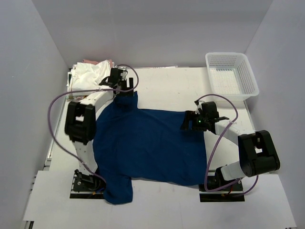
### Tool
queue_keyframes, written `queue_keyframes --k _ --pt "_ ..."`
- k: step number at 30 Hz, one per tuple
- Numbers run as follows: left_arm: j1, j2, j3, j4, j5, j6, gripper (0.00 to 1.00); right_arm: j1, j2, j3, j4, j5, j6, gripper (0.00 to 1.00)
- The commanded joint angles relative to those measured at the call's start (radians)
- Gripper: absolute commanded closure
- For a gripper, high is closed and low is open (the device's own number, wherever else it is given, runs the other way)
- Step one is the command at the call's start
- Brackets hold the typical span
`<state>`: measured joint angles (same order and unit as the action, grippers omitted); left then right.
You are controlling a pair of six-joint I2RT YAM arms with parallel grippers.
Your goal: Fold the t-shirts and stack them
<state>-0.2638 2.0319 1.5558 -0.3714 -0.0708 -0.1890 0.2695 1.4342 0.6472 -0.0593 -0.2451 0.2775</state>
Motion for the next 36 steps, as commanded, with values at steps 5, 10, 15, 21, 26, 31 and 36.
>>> queue_keyframes --k 5,10,15,21,26,31,36 --pt "-0.003 -0.315 -0.276 0.008 0.138 -0.044 0.00 0.010 -0.020 0.009 -0.070 0.052 -0.029 0.10" --pt "-0.003 -0.231 -0.283 -0.020 0.167 -0.044 0.08 0.007 -0.020 0.017 -0.076 0.044 -0.031 0.10" --pt "-0.003 -0.122 -0.194 -0.060 0.190 -0.044 0.31 0.008 -0.029 0.009 -0.074 0.053 -0.031 0.10" --pt "-0.003 -0.027 -0.137 -0.083 0.154 -0.078 0.30 0.005 -0.024 0.011 -0.076 0.058 -0.031 0.10" --pt "0.006 -0.007 -0.128 -0.017 0.117 -0.125 0.33 0.005 -0.018 0.014 -0.079 0.059 -0.031 0.10" --pt "0.015 0.053 -0.054 0.043 0.035 -0.173 0.38 0.007 -0.005 0.022 -0.080 0.063 -0.031 0.10" --pt "0.015 0.103 0.027 0.140 0.020 -0.251 0.40 0.005 0.014 0.029 -0.080 0.066 -0.027 0.10"
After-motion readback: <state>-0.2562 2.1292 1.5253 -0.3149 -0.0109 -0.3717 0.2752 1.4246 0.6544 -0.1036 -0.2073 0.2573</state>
